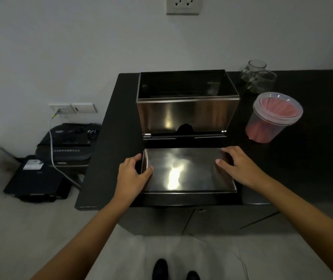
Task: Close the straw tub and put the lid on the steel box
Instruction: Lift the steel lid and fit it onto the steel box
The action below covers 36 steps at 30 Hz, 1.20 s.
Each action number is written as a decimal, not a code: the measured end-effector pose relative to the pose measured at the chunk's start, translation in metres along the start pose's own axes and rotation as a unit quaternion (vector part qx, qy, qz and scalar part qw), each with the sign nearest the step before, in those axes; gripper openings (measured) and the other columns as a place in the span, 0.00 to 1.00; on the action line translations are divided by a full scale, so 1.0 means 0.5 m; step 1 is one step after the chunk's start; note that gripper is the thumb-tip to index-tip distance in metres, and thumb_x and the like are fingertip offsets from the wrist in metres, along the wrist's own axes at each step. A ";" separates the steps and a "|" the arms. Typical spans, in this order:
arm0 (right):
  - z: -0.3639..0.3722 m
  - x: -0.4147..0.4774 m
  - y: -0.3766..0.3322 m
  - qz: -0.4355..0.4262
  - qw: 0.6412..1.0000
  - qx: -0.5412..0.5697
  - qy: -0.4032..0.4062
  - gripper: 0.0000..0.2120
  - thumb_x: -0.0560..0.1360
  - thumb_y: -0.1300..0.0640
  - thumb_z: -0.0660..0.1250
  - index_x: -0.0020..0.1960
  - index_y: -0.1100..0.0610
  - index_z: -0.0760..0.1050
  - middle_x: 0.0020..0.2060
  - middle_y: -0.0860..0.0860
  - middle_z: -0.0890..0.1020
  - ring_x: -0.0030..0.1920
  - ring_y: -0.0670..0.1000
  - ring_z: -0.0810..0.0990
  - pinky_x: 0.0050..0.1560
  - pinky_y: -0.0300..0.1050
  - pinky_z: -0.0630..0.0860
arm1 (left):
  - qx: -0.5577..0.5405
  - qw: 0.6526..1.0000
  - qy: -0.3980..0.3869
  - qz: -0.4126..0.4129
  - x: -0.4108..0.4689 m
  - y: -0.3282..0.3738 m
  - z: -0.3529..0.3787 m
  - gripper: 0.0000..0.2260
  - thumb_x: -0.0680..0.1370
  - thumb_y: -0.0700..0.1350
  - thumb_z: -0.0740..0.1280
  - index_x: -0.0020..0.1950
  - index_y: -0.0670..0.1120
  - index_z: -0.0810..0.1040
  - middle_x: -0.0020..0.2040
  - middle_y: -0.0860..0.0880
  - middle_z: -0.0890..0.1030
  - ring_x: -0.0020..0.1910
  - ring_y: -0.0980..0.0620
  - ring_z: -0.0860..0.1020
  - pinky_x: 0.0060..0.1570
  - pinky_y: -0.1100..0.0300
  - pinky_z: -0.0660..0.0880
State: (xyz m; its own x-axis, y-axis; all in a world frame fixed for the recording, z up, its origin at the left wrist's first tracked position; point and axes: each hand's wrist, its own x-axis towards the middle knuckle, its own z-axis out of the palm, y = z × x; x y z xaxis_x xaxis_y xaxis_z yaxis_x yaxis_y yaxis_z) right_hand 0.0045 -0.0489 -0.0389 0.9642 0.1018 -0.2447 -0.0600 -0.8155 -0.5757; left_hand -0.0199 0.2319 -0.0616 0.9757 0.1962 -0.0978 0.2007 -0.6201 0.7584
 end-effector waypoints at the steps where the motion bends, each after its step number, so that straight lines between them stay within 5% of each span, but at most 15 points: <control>1: 0.006 -0.003 0.009 0.022 1.000 0.010 -0.002 0.29 0.77 0.47 0.59 0.73 0.59 0.58 0.70 0.52 0.61 0.69 0.53 0.64 0.66 0.47 0.64 | 0.018 1.000 0.000 -0.005 -0.001 0.002 0.001 0.25 0.75 0.47 0.67 0.70 0.41 0.67 0.66 0.43 0.71 0.68 0.45 0.64 0.67 0.55 0.62; 5: 0.033 -0.013 0.033 0.079 0.996 -0.021 -0.019 0.32 0.78 0.42 0.51 0.74 0.59 0.51 0.76 0.53 0.49 0.75 0.56 0.45 0.73 0.52 0.44 | 0.085 0.996 -0.021 -0.018 -0.003 0.013 0.005 0.26 0.77 0.51 0.63 0.71 0.41 0.64 0.69 0.43 0.67 0.69 0.44 0.60 0.68 0.55 0.59; 9: 0.046 -0.015 0.027 0.072 0.997 -0.023 -0.008 0.30 0.79 0.44 0.47 0.75 0.60 0.49 0.76 0.54 0.48 0.75 0.53 0.42 0.73 0.49 0.38 | 0.160 0.986 -0.039 -0.032 -0.008 0.030 0.023 0.26 0.78 0.55 0.58 0.70 0.41 0.65 0.70 0.46 0.62 0.68 0.43 0.58 0.68 0.52 0.57; 17: 0.042 -0.006 0.009 0.076 0.995 0.067 0.002 0.25 0.78 0.48 0.55 0.72 0.59 0.60 0.73 0.54 0.54 0.73 0.56 0.53 0.73 0.55 0.56 | 0.149 0.984 -0.035 -0.096 0.008 0.062 0.046 0.26 0.78 0.53 0.59 0.69 0.37 0.63 0.70 0.43 0.60 0.68 0.41 0.58 0.67 0.51 0.58; 36: 0.038 -0.034 -0.016 0.072 0.983 0.157 0.068 0.25 0.77 0.51 0.59 0.72 0.57 0.59 0.64 0.58 0.65 0.66 0.57 0.66 0.63 0.50 0.66 | 0.010 0.994 -0.013 -0.106 -0.010 0.076 0.044 0.24 0.77 0.47 0.62 0.69 0.37 0.62 0.67 0.38 0.62 0.67 0.39 0.62 0.63 0.49 0.64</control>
State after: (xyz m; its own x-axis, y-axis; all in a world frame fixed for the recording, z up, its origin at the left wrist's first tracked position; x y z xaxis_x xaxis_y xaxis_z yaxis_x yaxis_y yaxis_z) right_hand -0.0161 -0.0332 -0.0451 0.9644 -0.0968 -0.2463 -0.2542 -0.5974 -0.7606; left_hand -0.0154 0.1907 -0.0466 0.9131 0.3050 -0.2708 0.4038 -0.5823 0.7056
